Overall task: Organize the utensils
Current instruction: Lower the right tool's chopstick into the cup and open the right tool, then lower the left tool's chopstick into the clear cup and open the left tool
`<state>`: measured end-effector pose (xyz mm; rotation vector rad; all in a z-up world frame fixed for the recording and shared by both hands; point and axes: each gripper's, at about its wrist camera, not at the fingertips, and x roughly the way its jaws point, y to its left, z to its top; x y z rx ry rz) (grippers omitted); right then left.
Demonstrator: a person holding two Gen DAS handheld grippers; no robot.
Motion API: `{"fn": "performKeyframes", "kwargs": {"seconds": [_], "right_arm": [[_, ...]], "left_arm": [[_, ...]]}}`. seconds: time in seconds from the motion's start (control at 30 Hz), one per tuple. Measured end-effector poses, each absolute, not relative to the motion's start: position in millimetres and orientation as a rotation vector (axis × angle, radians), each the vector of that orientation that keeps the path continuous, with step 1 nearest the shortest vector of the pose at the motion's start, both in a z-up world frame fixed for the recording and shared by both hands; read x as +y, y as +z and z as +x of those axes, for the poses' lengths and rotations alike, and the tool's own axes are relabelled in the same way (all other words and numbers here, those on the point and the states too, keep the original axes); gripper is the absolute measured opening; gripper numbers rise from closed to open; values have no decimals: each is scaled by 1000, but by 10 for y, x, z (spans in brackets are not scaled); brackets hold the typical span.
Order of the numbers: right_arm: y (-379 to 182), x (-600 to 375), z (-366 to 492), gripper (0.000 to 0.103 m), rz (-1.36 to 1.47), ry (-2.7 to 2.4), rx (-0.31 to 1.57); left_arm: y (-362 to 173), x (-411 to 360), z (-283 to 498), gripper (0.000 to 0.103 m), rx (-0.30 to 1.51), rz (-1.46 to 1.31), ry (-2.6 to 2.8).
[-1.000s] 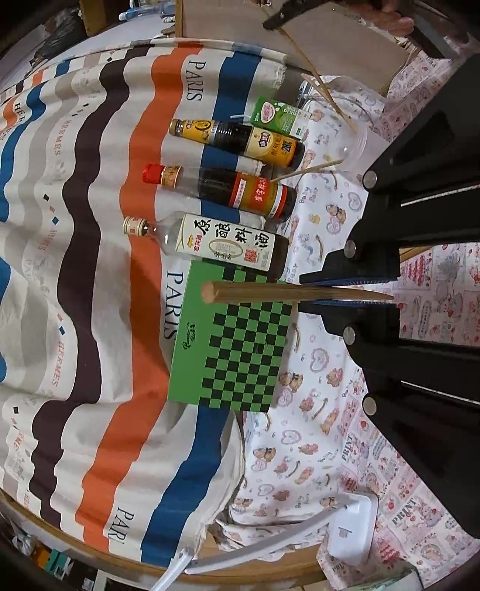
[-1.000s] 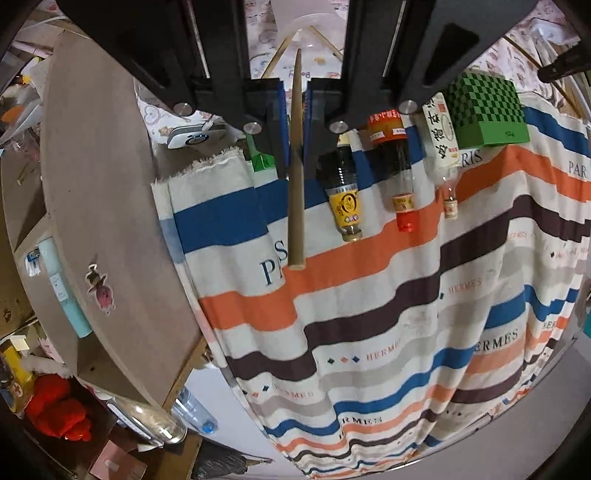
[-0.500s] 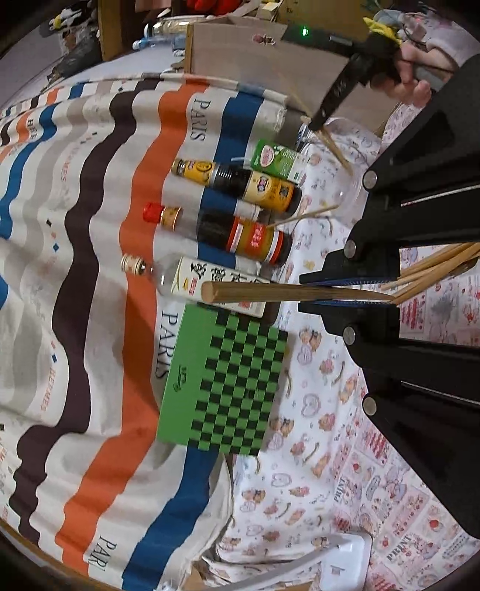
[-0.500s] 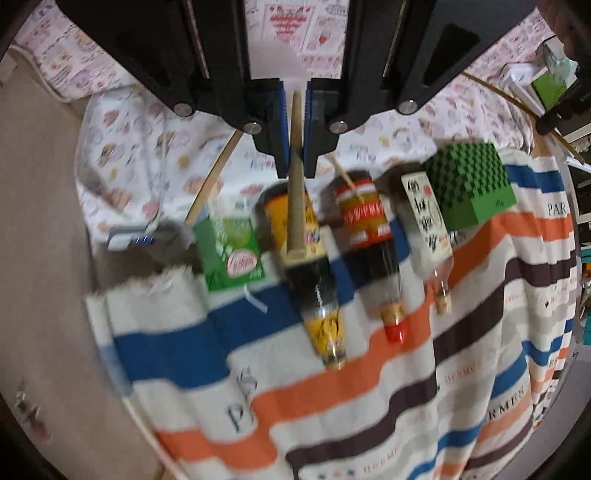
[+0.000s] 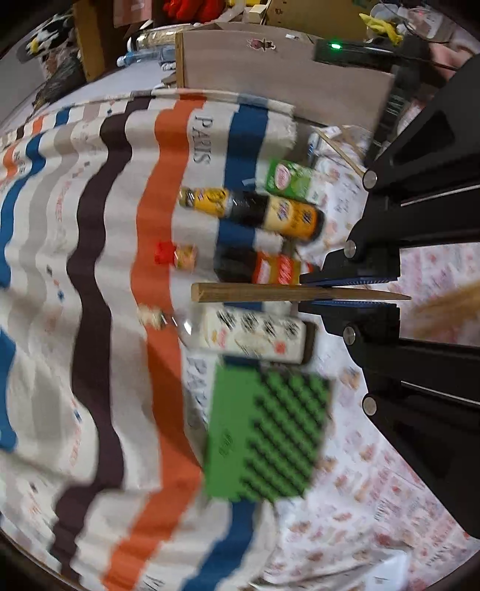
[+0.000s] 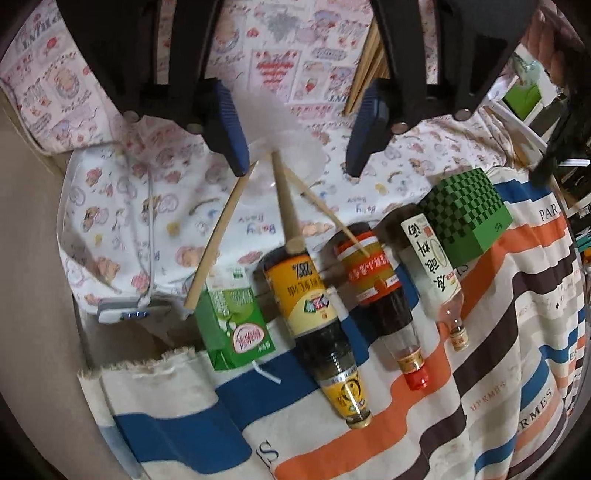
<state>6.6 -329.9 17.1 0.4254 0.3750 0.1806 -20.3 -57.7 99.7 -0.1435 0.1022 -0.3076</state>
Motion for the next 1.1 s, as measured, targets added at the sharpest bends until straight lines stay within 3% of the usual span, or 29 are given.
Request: {"fn": "performKeyframes", "kwargs": {"seconds": [0.17,0.4,1.1], "right_arm": [[12,-3650,101,62,702,222,400],[-100,-3830,138,63,758,156,400],[-106,-3766,207,67,730,132,456]], "left_arm": [[1244,-1101,-110,6,45,-64,-297],[1365,-1645,78,6,45,-21,-344],[682,-2028,830,6,350,16,-405]]}}
